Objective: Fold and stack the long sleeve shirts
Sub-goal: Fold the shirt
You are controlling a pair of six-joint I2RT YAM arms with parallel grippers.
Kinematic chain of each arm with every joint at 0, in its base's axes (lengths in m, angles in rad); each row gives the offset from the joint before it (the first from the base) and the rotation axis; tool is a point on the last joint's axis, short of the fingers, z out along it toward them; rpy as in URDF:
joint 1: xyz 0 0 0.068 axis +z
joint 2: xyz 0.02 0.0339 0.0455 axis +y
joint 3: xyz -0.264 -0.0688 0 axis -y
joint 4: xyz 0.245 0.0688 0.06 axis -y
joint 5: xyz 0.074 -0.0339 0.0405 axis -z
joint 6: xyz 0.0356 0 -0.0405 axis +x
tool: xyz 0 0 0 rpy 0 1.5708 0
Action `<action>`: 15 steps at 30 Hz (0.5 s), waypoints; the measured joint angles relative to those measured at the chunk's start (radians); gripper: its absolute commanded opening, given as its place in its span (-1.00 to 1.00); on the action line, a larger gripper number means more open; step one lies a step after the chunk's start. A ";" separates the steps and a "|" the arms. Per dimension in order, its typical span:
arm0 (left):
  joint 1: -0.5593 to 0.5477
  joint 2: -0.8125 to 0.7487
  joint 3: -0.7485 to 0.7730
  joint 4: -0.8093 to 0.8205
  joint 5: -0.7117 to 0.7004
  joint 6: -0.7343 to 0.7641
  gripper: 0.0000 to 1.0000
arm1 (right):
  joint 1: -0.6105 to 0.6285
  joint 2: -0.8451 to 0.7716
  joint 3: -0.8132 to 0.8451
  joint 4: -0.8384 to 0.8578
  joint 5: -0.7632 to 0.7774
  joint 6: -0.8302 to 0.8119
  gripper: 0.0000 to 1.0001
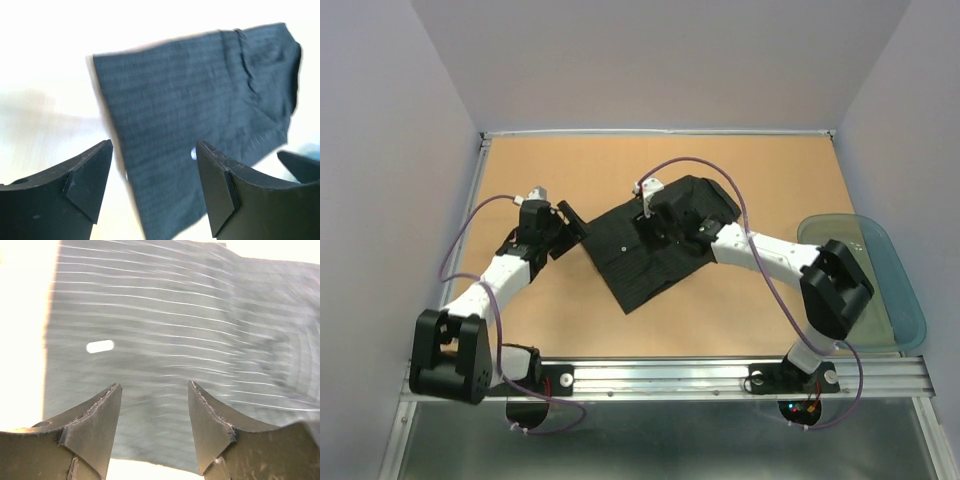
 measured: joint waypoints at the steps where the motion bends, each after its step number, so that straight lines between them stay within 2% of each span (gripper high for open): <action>1: 0.000 -0.042 -0.035 0.005 0.009 -0.006 0.59 | 0.038 -0.035 -0.011 0.005 0.003 -0.011 0.17; 4: 0.000 -0.129 -0.121 -0.002 0.035 -0.019 0.60 | 0.160 -0.088 -0.039 0.013 0.011 -0.026 0.10; 9: -0.005 -0.217 -0.245 -0.043 0.062 -0.050 0.59 | 0.311 -0.069 -0.088 -0.004 0.012 -0.024 0.06; 15: -0.005 -0.246 -0.288 -0.056 0.080 -0.077 0.59 | 0.369 0.027 -0.096 -0.026 0.039 0.000 0.08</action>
